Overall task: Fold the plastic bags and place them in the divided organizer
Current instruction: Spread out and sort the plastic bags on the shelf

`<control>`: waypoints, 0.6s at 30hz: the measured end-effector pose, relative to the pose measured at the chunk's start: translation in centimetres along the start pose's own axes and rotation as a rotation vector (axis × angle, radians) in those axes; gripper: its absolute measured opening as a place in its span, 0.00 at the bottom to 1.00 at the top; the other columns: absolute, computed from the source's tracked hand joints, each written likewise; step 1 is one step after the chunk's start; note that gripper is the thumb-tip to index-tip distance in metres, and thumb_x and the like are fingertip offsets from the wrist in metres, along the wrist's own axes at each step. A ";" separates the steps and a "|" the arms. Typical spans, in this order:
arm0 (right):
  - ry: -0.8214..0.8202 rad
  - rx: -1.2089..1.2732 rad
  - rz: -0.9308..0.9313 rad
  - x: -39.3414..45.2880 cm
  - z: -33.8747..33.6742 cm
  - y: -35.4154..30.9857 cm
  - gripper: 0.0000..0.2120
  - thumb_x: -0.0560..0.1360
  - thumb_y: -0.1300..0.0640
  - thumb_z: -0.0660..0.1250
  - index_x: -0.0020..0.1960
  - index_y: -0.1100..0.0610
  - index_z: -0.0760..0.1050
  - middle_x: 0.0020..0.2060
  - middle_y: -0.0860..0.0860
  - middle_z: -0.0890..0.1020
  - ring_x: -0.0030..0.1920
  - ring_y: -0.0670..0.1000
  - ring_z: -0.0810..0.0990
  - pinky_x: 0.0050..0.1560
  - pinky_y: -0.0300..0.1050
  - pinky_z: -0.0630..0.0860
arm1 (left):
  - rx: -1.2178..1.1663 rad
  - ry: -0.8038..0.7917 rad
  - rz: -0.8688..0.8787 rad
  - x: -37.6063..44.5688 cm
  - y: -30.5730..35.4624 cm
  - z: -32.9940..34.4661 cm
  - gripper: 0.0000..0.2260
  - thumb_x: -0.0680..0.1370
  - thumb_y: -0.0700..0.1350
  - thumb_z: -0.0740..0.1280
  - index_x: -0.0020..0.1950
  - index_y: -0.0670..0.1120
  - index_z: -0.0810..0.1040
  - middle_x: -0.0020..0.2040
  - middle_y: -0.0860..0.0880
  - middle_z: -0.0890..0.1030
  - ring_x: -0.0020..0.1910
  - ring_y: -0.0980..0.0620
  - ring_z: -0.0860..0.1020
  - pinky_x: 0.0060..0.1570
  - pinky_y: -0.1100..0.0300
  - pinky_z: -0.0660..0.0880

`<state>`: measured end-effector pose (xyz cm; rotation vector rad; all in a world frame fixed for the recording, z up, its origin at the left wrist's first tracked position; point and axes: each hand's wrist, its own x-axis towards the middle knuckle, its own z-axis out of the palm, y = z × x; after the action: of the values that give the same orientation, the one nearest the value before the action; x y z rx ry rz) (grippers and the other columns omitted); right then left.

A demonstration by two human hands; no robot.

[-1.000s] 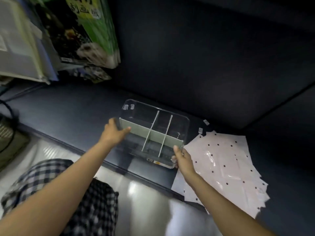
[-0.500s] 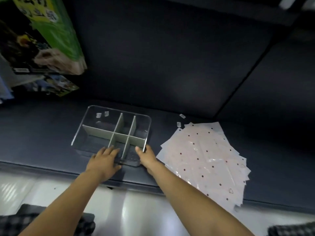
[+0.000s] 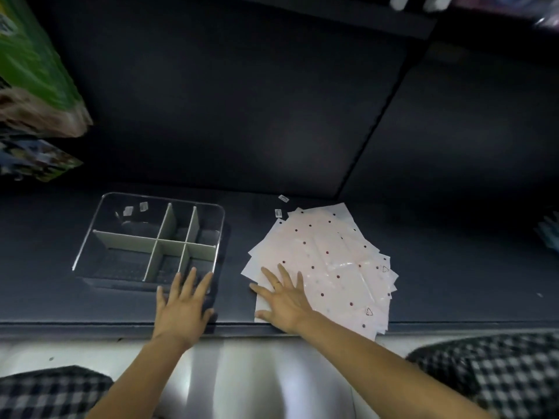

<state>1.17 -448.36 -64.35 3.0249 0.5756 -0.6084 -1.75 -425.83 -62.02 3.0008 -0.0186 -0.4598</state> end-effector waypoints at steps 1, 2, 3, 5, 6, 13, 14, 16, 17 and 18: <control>0.013 -0.017 0.014 0.3 0.2 0.1 0.30 0.76 0.35 0.54 0.74 0.37 0.49 0.77 0.47 0.41 0.75 0.58 0.34 0.67 0.69 0.34 | -0.013 0.011 0.002 0.3 0.1 0.1 0.32 0.80 0.58 0.54 0.76 0.57 0.36 0.78 0.49 0.40 0.76 0.44 0.39 0.73 0.41 0.43; 0.026 -0.032 0.022 0.7 0.4 0.2 0.30 0.76 0.33 0.52 0.74 0.36 0.47 0.77 0.47 0.40 0.75 0.59 0.33 0.66 0.70 0.33 | -0.036 0.018 -0.002 0.6 0.3 0.1 0.32 0.80 0.58 0.53 0.76 0.58 0.36 0.78 0.50 0.41 0.76 0.45 0.40 0.73 0.40 0.43; 0.038 -0.042 0.022 1.1 0.8 0.4 0.30 0.75 0.32 0.51 0.74 0.35 0.46 0.76 0.47 0.39 0.74 0.59 0.33 0.65 0.71 0.32 | -0.055 0.019 -0.003 0.9 0.8 0.3 0.31 0.80 0.59 0.53 0.75 0.59 0.36 0.78 0.51 0.43 0.76 0.45 0.40 0.73 0.39 0.43; 0.051 -0.048 0.006 1.7 1.8 1.1 0.28 0.76 0.33 0.48 0.73 0.34 0.45 0.76 0.47 0.40 0.74 0.60 0.33 0.63 0.72 0.29 | -0.049 0.005 0.002 1.6 1.8 1.1 0.30 0.80 0.61 0.52 0.75 0.61 0.36 0.78 0.53 0.43 0.76 0.46 0.39 0.70 0.35 0.41; 0.055 -0.046 0.005 1.7 2.3 1.7 0.27 0.77 0.34 0.47 0.73 0.34 0.44 0.77 0.47 0.40 0.74 0.60 0.34 0.63 0.72 0.29 | -0.027 -0.002 0.001 1.8 2.1 1.5 0.30 0.79 0.62 0.52 0.75 0.62 0.37 0.78 0.53 0.43 0.76 0.47 0.39 0.68 0.33 0.40; 0.097 -0.056 0.059 0.3 3.2 11.1 0.25 0.79 0.43 0.48 0.72 0.32 0.42 0.77 0.43 0.43 0.76 0.58 0.38 0.66 0.72 0.36 | -0.125 0.142 -0.038 3.4 2.2 3.1 0.28 0.77 0.62 0.57 0.76 0.59 0.56 0.76 0.52 0.59 0.77 0.49 0.46 0.66 0.34 0.32; 0.089 -0.062 0.056 0.0 3.0 12.8 0.25 0.79 0.43 0.47 0.72 0.32 0.42 0.76 0.42 0.43 0.76 0.58 0.38 0.67 0.71 0.37 | -0.141 0.168 -0.039 3.7 2.3 3.1 0.28 0.76 0.61 0.59 0.75 0.58 0.59 0.75 0.51 0.62 0.77 0.48 0.48 0.66 0.35 0.32; 0.065 -0.083 0.049 -0.7 2.4 16.3 0.25 0.79 0.44 0.46 0.72 0.31 0.39 0.76 0.41 0.42 0.76 0.56 0.37 0.68 0.70 0.38 | -0.165 0.206 -0.043 4.5 2.7 3.2 0.28 0.75 0.60 0.63 0.74 0.57 0.62 0.73 0.49 0.66 0.76 0.47 0.53 0.66 0.33 0.34; 0.043 -0.080 0.050 -1.0 2.1 18.0 0.26 0.79 0.45 0.47 0.71 0.31 0.38 0.76 0.41 0.41 0.76 0.56 0.37 0.69 0.70 0.38 | -0.171 0.217 -0.045 4.9 2.7 3.2 0.28 0.75 0.59 0.64 0.73 0.57 0.63 0.72 0.48 0.68 0.76 0.46 0.54 0.66 0.32 0.35; 0.015 -0.067 0.051 -1.4 1.7 19.6 0.26 0.79 0.45 0.47 0.71 0.30 0.38 0.76 0.41 0.41 0.76 0.55 0.36 0.70 0.69 0.38 | -0.173 0.224 -0.048 5.3 2.8 3.2 0.28 0.75 0.59 0.64 0.73 0.56 0.64 0.71 0.48 0.69 0.75 0.46 0.55 0.66 0.32 0.36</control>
<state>6.24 -467.24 -66.68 2.9738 0.5077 -0.5531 2.42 -429.07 -66.31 2.8672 0.1058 -0.1199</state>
